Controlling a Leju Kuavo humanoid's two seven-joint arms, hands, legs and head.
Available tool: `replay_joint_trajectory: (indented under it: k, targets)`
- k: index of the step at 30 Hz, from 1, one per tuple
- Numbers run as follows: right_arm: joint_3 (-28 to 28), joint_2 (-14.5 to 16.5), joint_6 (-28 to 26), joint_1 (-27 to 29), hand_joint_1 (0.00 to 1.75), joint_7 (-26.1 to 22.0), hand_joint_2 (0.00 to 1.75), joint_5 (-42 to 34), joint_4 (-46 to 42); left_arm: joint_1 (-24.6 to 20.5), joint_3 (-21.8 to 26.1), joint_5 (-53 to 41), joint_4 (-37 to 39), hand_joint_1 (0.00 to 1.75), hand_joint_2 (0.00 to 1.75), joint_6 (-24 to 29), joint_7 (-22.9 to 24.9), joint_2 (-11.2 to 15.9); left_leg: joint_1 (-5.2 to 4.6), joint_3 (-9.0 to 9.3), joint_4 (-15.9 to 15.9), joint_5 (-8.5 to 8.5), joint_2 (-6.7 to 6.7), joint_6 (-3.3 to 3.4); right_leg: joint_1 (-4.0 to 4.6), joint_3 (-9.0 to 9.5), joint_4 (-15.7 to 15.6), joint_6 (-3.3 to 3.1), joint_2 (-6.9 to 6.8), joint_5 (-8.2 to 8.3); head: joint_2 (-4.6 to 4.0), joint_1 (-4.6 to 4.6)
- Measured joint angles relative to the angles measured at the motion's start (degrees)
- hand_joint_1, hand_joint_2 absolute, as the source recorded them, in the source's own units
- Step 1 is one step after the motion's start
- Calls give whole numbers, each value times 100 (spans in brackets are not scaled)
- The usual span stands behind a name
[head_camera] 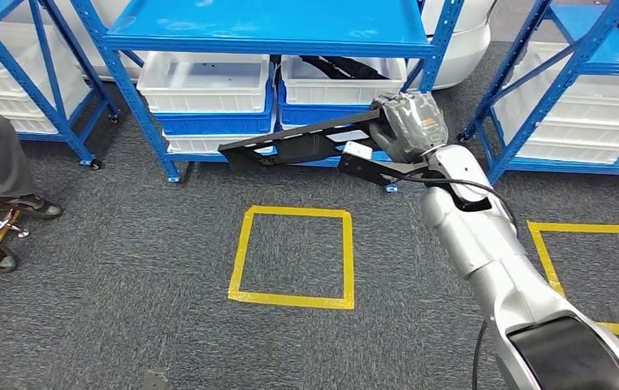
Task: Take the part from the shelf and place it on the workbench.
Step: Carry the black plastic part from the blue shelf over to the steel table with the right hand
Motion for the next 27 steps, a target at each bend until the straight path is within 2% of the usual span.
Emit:
replay_joint_trajectory:
  k: [2,3,4,6,7,8,9,12,13,14,16,17,18,19,20,22,23,24,25,27]
  targets:
    - [-1,-16,0,23,175,1,175,1,0,-6,1,-1,0,0,175,-3,2,-7,4,-34,0,24,2,-20,-46,-290,619,28,-2,-234,0,8]
    - [-2,-27,-1,40,175,2,175,3,0,-5,2,-2,0,0,175,-3,3,-10,13,-54,4,39,1,-43,-73,-309,677,79,-3,-237,0,7]
    - [-3,-34,-1,50,175,3,175,4,0,-4,2,-3,0,0,175,-3,4,-13,28,-78,14,55,0,-74,-104,-215,517,148,-7,-161,-1,7]
    - [-5,-40,0,53,175,4,175,7,-1,-5,2,-9,0,0,175,-3,7,-14,65,-143,82,77,1,-164,-166,194,-208,290,-49,86,-1,5]
    - [-7,-33,2,53,175,5,175,9,-5,-5,3,-11,0,0,175,-1,8,-10,72,-180,140,67,7,-223,-174,347,-498,311,-70,184,-1,15]
    - [-11,-27,4,53,175,5,175,10,-12,-3,5,-13,0,0,175,1,9,-8,73,-206,182,55,15,-280,-164,430,-652,282,-88,244,-1,11]
    - [-20,-25,7,54,175,7,175,12,-19,1,9,-14,0,0,175,2,10,-8,70,-216,206,44,27,-328,-140,423,-664,218,-96,272,-1,12]
    - [-43,-25,19,50,175,15,175,24,-27,15,30,-14,0,0,175,0,10,-14,124,-229,242,-1,76,-395,-114,382,-641,13,-41,364,-1,-4]
    - [-44,-19,23,50,175,18,175,31,-28,18,37,-16,0,0,175,0,10,-12,141,-292,397,-139,74,-401,-112,370,-643,-42,-18,402,0,-13]
    - [-44,-11,27,50,175,21,175,38,-30,20,42,-19,0,0,175,1,10,-10,148,-407,690,-362,57,-404,-105,345,-645,-92,3,438,0,-16]
    - [-45,-2,26,62,175,23,175,50,-33,23,49,-22,0,0,175,1,10,-5,125,-713,1542,-900,11,-390,-64,291,-643,-147,49,490,0,-26]
    - [-45,-2,26,74,175,26,175,52,-33,23,53,-22,0,0,175,0,10,-3,105,-815,1896,-1075,-3,-373,-38,270,-642,-159,73,511,0,-27]
    - [-45,-4,26,87,175,27,175,54,-33,24,56,-22,0,0,175,-1,10,-2,83,-819,2062,-1150,-9,-343,-11,255,-642,-163,100,528,0,-28]
    - [-45,-4,26,95,175,28,175,55,-33,24,59,-22,0,0,175,-1,10,-1,57,-703,1995,-1135,-18,-295,15,242,-643,-165,131,545,-1,-26]
    - [-46,-4,26,94,175,28,175,56,-33,24,61,-22,0,0,175,-1,10,-1,27,-474,1714,-1061,-46,-230,39,225,-643,-165,167,565,0,-25]
    - [-51,3,26,72,175,28,175,58,-44,20,63,-22,-1,0,175,-1,11,14,-48,41,972,-908,-208,-78,75,194,-648,-147,236,610,-1,-11]
    - [-56,11,27,57,175,28,175,60,-51,18,64,-22,-2,0,175,1,11,22,-91,196,734,-856,-289,-17,75,183,-654,-131,268,631,-1,-3]
    - [-61,21,30,42,175,28,175,63,-57,17,68,-20,-2,0,175,1,12,31,-129,261,620,-825,-343,28,70,177,-665,-106,298,651,-1,9]
    - [-66,32,34,28,175,28,175,68,-61,18,73,-19,-3,0,175,1,12,37,-159,260,612,-794,-337,55,68,170,-686,-74,335,672,-1,16]
    - [-75,42,42,5,175,27,175,78,-61,17,83,-12,-4,0,175,1,10,34,-160,300,492,-695,-256,90,71,134,-698,-11,355,702,-1,16]
